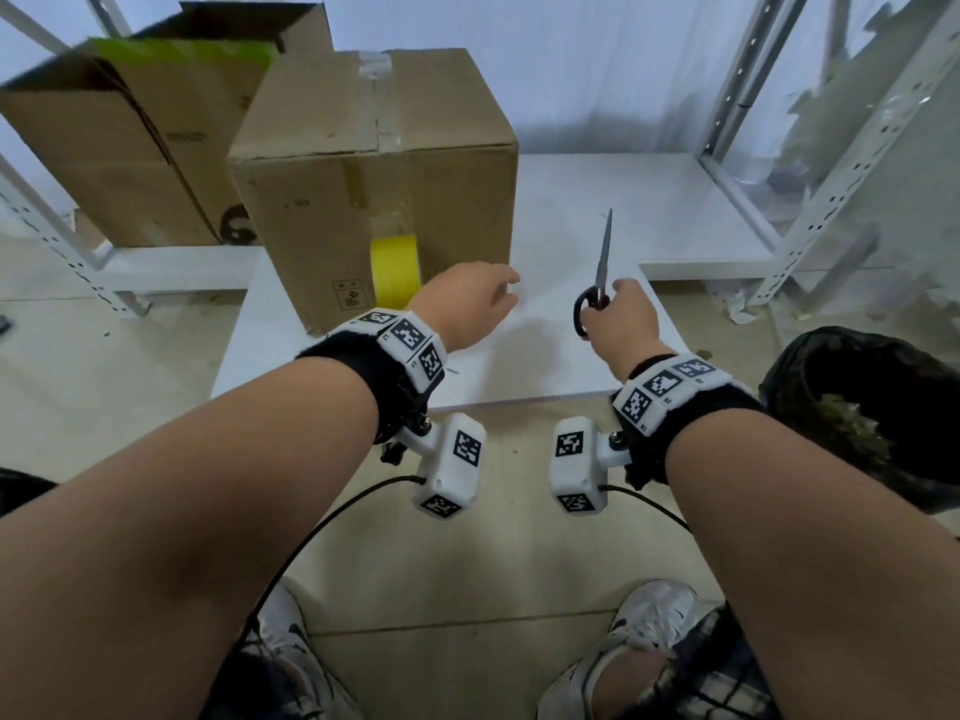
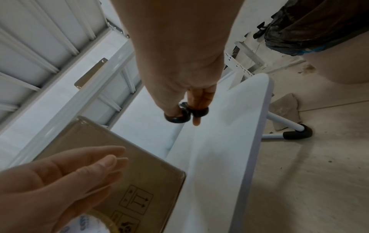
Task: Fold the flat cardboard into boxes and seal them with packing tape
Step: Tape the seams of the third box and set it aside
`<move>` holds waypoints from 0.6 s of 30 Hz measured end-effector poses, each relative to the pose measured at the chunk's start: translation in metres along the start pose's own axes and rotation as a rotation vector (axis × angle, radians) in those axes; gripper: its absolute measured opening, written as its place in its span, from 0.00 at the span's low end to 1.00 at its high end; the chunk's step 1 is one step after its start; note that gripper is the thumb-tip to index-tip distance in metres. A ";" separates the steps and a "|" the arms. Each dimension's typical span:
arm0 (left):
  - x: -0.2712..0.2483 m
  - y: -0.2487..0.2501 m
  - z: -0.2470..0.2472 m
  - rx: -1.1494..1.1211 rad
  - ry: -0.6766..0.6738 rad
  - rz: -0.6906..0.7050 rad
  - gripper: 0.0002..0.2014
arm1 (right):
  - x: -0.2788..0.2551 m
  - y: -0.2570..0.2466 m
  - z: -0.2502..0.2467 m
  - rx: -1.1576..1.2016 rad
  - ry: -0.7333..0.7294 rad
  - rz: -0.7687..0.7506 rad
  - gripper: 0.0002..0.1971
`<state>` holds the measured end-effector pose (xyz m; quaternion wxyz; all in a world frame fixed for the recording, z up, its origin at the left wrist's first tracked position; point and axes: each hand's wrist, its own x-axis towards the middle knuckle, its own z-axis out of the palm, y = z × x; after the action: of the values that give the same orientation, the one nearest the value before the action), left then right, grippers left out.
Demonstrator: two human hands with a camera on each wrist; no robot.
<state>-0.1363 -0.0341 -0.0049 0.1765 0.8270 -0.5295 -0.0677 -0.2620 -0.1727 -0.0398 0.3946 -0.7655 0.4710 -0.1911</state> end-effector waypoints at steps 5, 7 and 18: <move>-0.024 0.002 -0.030 0.035 0.149 0.034 0.17 | -0.023 -0.032 -0.011 0.138 -0.036 -0.272 0.19; -0.034 -0.005 -0.042 0.043 0.232 -0.004 0.18 | -0.031 -0.049 -0.014 0.167 -0.109 -0.337 0.19; -0.062 -0.050 -0.068 -0.387 0.250 -0.536 0.45 | -0.034 -0.108 -0.011 -0.032 -0.394 -0.462 0.16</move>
<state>-0.1001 0.0556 0.0356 0.3695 0.8896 -0.2454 -0.1089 -0.2241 -0.1216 0.0546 0.4124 -0.8808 0.2018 -0.1160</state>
